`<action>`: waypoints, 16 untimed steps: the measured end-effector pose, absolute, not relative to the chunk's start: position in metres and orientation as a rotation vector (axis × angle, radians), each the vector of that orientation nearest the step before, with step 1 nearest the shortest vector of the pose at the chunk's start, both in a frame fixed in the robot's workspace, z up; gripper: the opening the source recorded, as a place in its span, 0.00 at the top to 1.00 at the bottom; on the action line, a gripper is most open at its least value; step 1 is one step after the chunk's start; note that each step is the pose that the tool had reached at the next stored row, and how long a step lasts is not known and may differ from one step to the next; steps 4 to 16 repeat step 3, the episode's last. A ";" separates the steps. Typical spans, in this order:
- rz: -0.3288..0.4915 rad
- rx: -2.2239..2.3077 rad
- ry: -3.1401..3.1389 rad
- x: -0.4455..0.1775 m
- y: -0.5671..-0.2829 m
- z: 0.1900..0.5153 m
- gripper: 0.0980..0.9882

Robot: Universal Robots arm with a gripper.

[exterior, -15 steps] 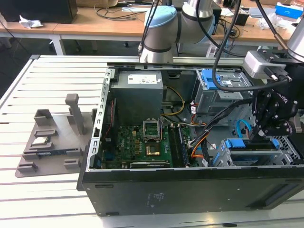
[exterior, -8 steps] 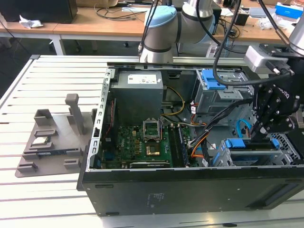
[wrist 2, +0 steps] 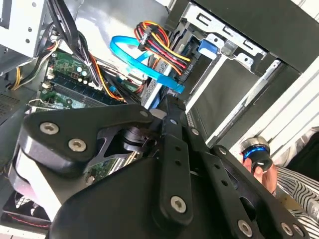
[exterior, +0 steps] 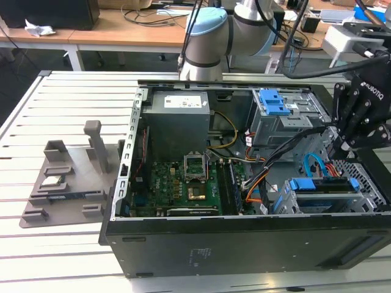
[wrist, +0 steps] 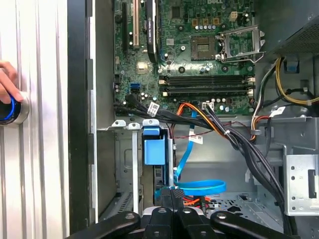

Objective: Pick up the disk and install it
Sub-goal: 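Insert the second disk wire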

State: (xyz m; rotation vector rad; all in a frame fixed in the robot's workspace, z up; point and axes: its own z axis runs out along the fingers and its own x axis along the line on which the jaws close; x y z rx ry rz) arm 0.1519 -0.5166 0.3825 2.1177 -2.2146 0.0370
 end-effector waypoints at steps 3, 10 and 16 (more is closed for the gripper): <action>0.037 2.118 -2.214 0.152 -0.517 0.383 1.00; 0.037 2.118 -2.214 0.152 -0.517 0.383 1.00; 0.037 2.118 -2.214 0.152 -0.517 0.383 1.00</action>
